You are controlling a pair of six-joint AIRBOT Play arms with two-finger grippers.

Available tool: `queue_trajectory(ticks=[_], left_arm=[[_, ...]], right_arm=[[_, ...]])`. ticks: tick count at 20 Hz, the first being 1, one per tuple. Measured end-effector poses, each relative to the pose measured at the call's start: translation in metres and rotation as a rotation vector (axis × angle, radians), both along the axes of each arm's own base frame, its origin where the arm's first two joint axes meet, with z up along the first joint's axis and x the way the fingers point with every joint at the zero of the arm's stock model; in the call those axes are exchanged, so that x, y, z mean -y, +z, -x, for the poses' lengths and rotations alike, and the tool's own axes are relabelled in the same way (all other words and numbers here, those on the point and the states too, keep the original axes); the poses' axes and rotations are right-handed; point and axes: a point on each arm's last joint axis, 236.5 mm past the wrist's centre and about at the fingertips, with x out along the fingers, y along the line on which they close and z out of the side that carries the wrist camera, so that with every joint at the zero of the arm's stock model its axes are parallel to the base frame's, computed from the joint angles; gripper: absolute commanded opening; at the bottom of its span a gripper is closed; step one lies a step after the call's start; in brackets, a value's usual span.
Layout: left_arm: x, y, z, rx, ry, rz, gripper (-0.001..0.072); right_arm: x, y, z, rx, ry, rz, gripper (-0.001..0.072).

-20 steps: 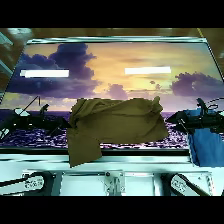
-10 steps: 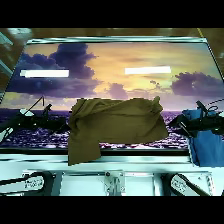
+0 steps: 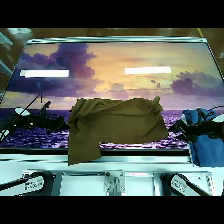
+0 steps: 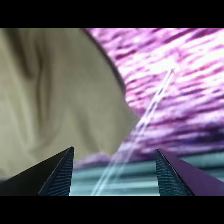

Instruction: Fold the shirts.

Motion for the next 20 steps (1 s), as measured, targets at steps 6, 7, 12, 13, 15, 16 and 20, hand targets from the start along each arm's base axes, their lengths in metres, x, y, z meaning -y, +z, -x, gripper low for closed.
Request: queue_trajectory(ticks=[6,7,12,13,15,16,20], left_arm=[[0.002,0.01,-0.005,0.033,0.008,0.011,0.0048],[0.003,0.011,-0.006,0.037,0.011,0.016,0.0048],[0.004,0.017,-0.009,0.062,0.013,0.019,0.0047],[0.003,0.022,-0.012,0.082,0.013,0.016,0.0046],[0.001,0.046,-0.026,0.167,0.013,-0.001,0.0046],[-0.002,0.066,-0.036,0.235,0.013,-0.013,0.0046],[-0.024,0.235,-0.086,0.722,0.06,-0.121,0.0047]], right_arm=[[-0.023,-0.024,-0.011,0.041,-0.024,0.03,0.0446],[-0.026,-0.026,-0.012,0.044,-0.029,0.036,0.0337],[-0.039,-0.026,-0.015,0.052,-0.015,0.039,0.0063],[-0.041,-0.021,-0.016,0.065,0.003,0.039,0.0063],[-0.041,0.003,-0.028,0.15,0.063,0.057,0.0063],[-0.039,0.022,-0.038,0.219,0.095,0.08,0.0063],[-0.016,0.184,-0.105,0.72,0.181,0.309,0.0062]])
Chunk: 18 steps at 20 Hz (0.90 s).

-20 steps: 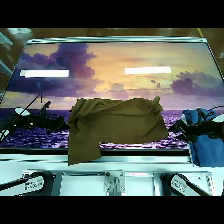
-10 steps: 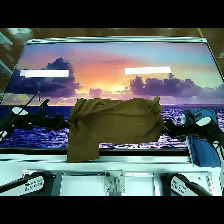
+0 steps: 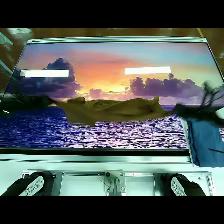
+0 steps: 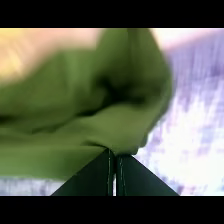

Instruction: Fold the shirts.

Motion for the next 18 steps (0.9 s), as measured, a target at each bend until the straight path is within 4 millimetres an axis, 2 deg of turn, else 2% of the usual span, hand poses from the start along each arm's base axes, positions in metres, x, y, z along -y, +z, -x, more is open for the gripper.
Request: queue_trajectory(ticks=[2,3,4,5,6,7,8,9,10,12,13,15,18], left_arm=[[-0.014,0.126,0.002,0.321,0.066,-0.063,0.0047],[-0.02,0.192,0.016,0.487,0.107,-0.095,0.0047],[-0.024,0.253,0.037,0.643,0.147,-0.124,0.0047],[-0.026,0.305,0.062,0.778,0.188,-0.141,0.0047],[-0.025,0.352,0.091,0.904,0.23,-0.15,0.0047],[-0.023,0.387,0.119,1.004,0.263,-0.158,0.0047],[-0.019,0.415,0.148,1.088,0.285,-0.167,0.0047],[-0.012,0.436,0.177,1.154,0.299,-0.179,0.0047],[-0.006,0.448,0.2,1.195,0.308,-0.192,0.0047],[0.0,0.445,0.224,1.176,0.322,-0.25,0.0047],[-0.002,0.44,0.231,1.154,0.339,-0.289,0.0047],[-0.011,0.422,0.237,1.081,0.376,-0.374,0.0047],[-0.038,0.382,0.226,0.903,0.436,-0.479,0.0047]], right_arm=[[0.009,0.117,-0.014,0.306,-0.012,0.118,0.0062],[0.011,0.181,-0.01,0.457,-0.023,0.181,0.0062],[0.011,0.235,0.0,0.581,-0.036,0.233,0.0062],[0.01,0.286,0.015,0.694,-0.05,0.28,0.0062],[0.006,0.327,0.032,0.783,-0.065,0.301,0.0062],[0.002,0.366,0.053,0.87,-0.083,0.322,0.0063],[-0.002,0.396,0.073,0.935,-0.096,0.343,0.0063],[-0.006,0.418,0.093,0.978,-0.102,0.368,0.0063],[-0.012,0.434,0.11,1.01,-0.102,0.376,0.0062],[-0.022,0.447,0.135,1.019,-0.089,0.39,0.0063],[-0.024,0.446,0.142,1.001,-0.083,0.403,0.0063],[-0.023,0.431,0.149,0.922,-0.075,0.427,0.0063],[-0.018,0.395,0.148,0.759,-0.054,0.438,0.0063]])
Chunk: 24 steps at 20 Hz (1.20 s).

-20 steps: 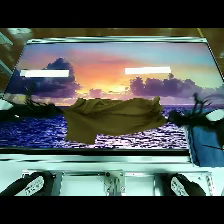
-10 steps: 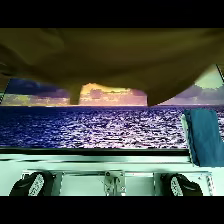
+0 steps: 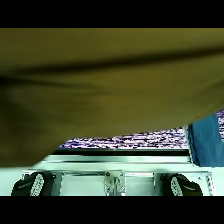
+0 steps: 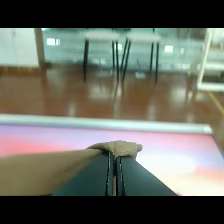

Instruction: Fold the shirts.

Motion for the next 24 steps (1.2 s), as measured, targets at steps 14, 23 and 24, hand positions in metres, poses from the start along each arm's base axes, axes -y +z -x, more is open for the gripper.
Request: queue_trajectory(ticks=[14,23,24], left_arm=[[-0.059,-0.331,-0.184,-0.853,-0.064,0.296,0.0047],[-0.004,-0.448,-0.323,-0.834,-0.198,0.424,0.0048],[0.001,-0.459,-0.331,-0.838,-0.197,0.425,0.0048]], right_arm=[[0.022,-0.351,-0.15,-1.068,0.03,-0.273,0.0062],[-0.02,-0.427,-0.341,-0.656,-0.034,-0.427,0.0063],[-0.022,-0.438,-0.345,-0.662,-0.042,-0.448,0.0063]])
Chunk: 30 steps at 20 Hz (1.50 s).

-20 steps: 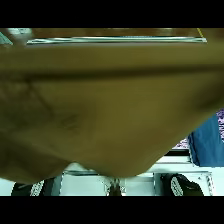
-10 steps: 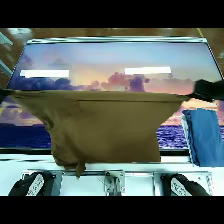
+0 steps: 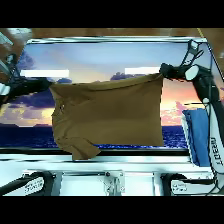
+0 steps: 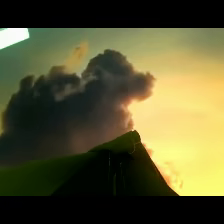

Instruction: Fold the shirts.

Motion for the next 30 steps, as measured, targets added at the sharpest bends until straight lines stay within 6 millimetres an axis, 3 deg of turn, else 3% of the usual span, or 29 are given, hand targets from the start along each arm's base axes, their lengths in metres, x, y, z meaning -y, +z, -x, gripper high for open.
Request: queue_trajectory(ticks=[4,8,12,17,18,19,20,21,24,27,30], left_arm=[[0.011,-0.047,-0.016,-0.052,0.004,0.001,0.0048],[0.011,-0.074,-0.01,-0.134,-0.027,-0.002,0.0047],[0.002,-0.096,0.021,-0.29,-0.129,-0.057,0.0048],[0.0,-0.133,0.07,-0.537,-0.217,-0.087,0.0049],[0.0,-0.139,0.078,-0.578,-0.22,-0.089,0.0108],[0.001,-0.143,0.084,-0.612,-0.22,-0.092,0.0349],[0.002,-0.145,0.089,-0.639,-0.221,-0.094,0.0563],[0.002,-0.145,0.092,-0.657,-0.222,-0.093,0.0596],[-0.007,-0.132,0.098,-0.685,-0.216,-0.094,0.0596],[-0.03,-0.112,0.12,-0.729,-0.188,-0.069,0.0595],[-0.045,-0.11,0.174,-0.816,-0.172,0.034,0.0594]], right_arm=[[-0.008,-0.05,0.002,-0.113,-0.012,-0.034,0.0063],[-0.001,-0.084,0.023,-0.252,0.002,-0.003,0.0063],[0.017,-0.106,0.06,-0.434,0.007,0.021,0.0063],[0.014,-0.134,0.108,-0.661,0.053,0.023,0.0063],[0.013,-0.139,0.114,-0.692,0.06,0.023,0.0071],[0.012,-0.142,0.118,-0.713,0.065,0.019,0.0184],[0.011,-0.143,0.122,-0.729,0.068,0.014,0.0431],[0.01,-0.142,0.124,-0.735,0.072,0.012,0.0511],[0.016,-0.128,0.131,-0.733,0.121,0.037,0.0511],[0.061,-0.108,0.162,-0.813,0.132,0.158,0.0511],[0.11,-0.095,0.212,-0.933,0.102,0.174,0.0511]])
